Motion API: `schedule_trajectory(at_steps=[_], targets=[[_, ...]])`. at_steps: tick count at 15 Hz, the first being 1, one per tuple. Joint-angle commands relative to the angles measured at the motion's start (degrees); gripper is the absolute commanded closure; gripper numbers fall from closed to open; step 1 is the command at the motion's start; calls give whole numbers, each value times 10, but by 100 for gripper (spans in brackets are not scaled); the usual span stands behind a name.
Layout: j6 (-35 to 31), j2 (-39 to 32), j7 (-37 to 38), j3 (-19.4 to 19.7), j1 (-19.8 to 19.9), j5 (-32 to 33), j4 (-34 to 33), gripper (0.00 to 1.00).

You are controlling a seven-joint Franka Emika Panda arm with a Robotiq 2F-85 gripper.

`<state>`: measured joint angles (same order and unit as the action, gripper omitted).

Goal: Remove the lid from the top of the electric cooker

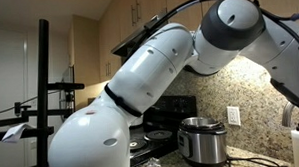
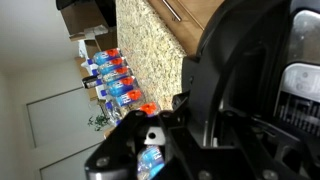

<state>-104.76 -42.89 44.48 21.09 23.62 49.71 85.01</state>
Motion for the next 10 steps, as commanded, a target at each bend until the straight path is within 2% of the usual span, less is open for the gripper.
schedule_trajectory(at_steps=[1, 8, 9, 10], targets=[[43, -41, -47, 16, 20, -33, -81, 98], [106, -110, -86, 39, 45, -82, -189, 98], [68, -96, -48, 25, 45, -68, -144, 92], [76, -103, -52, 25, 47, -71, -156, 92]])
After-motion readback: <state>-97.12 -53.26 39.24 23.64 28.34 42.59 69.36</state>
